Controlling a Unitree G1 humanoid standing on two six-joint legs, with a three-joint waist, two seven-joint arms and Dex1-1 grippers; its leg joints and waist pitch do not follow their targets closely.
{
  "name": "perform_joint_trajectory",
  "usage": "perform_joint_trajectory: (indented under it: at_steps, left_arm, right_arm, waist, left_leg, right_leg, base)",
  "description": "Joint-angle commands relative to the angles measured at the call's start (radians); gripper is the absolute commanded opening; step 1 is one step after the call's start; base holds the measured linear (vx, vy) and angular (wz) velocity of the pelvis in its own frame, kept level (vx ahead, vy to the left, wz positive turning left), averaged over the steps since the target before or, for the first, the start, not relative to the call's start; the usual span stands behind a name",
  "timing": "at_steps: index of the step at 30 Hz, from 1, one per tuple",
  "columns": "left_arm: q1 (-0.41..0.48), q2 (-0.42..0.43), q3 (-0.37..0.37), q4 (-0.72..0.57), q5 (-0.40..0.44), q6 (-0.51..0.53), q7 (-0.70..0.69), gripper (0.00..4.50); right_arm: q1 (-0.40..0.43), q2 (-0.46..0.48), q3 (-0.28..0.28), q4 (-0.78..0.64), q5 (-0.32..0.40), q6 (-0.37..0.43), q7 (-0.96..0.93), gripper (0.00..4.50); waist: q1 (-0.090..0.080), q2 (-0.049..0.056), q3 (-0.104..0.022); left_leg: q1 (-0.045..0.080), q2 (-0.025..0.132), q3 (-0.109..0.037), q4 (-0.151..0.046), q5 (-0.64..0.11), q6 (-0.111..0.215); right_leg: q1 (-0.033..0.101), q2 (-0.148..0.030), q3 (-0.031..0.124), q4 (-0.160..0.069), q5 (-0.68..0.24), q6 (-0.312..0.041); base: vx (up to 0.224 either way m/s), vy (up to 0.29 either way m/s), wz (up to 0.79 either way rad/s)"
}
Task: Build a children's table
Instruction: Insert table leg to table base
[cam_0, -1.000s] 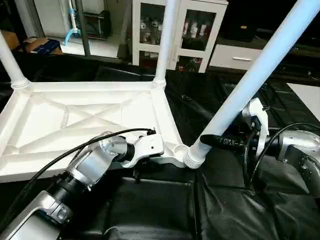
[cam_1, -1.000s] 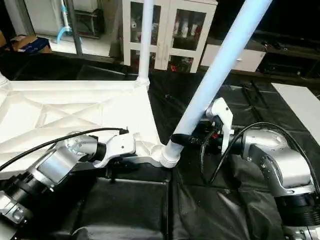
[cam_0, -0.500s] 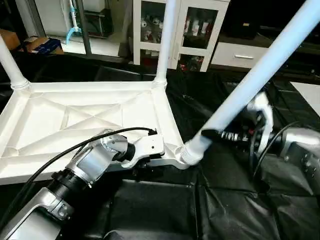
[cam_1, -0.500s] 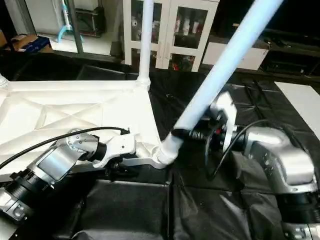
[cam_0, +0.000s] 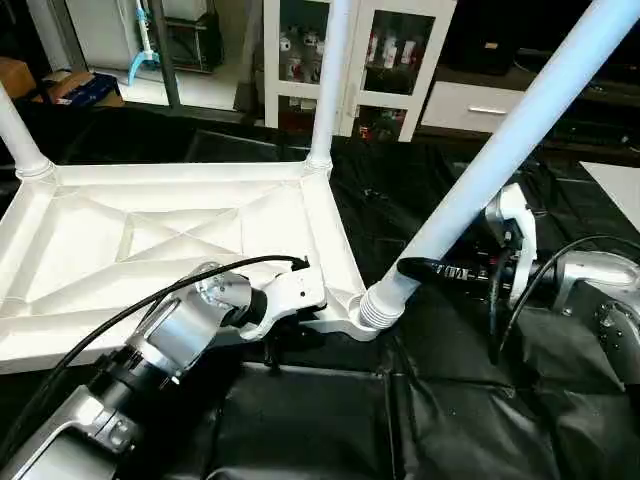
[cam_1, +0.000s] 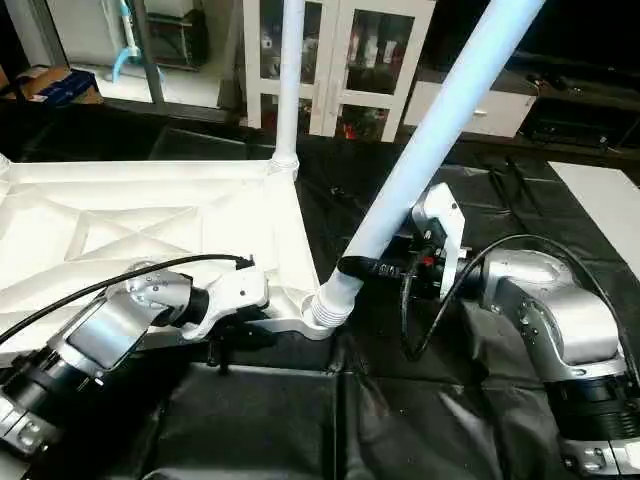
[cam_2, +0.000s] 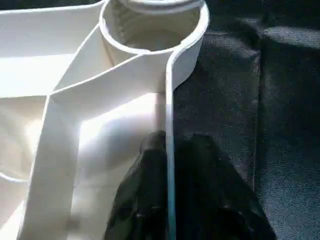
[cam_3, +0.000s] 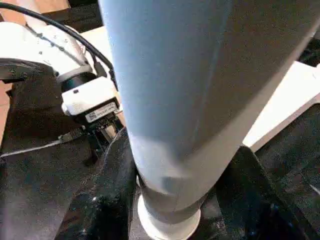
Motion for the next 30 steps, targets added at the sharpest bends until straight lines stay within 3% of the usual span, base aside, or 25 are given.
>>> perform_joint_trajectory:
  at_steps: [1, 8, 30]
  left_arm:
    - [0.030, 0.013, -0.035, 0.004, 0.001, 0.028, -0.022, 0.55]
    - [0.037, 0.025, -0.040, -0.030, 0.002, 0.050, -0.038, 0.00]
    - [0.035, 0.020, -0.043, -0.033, -0.004, 0.068, -0.033, 0.00]
  right_arm:
    - [-0.006, 0.000, -0.003, 0.015, -0.027, -0.031, -0.003, 1.77]
    - [-0.015, 0.021, 0.001, 0.029, -0.029, -0.041, -0.008, 1.77]
    - [-0.005, 0.048, 0.024, -0.007, 0.005, 0.016, 0.004, 1.77]
  waist:
    - [-0.002, -0.001, -0.048]
    - [-0.003, 0.003, -0.051]
    - [-0.003, 0.002, -0.051]
  left_leg:
    - [0.011, 0.066, -0.033, -0.075, -0.159, 0.016]
    - [0.013, 0.067, -0.031, -0.075, -0.119, 0.034]
    - [0.015, 0.067, -0.029, -0.074, -0.106, 0.037]
  right_leg:
    - [0.025, -0.081, 0.042, -0.081, -0.189, -0.224]
    - [0.030, -0.079, 0.039, -0.073, -0.108, -0.255]
    - [0.033, -0.079, 0.039, -0.072, -0.093, -0.262]
  base:
    - [0.000, 0.000, 0.00]
    - [0.000, 0.000, 0.00]
    - [0.000, 0.000, 0.00]
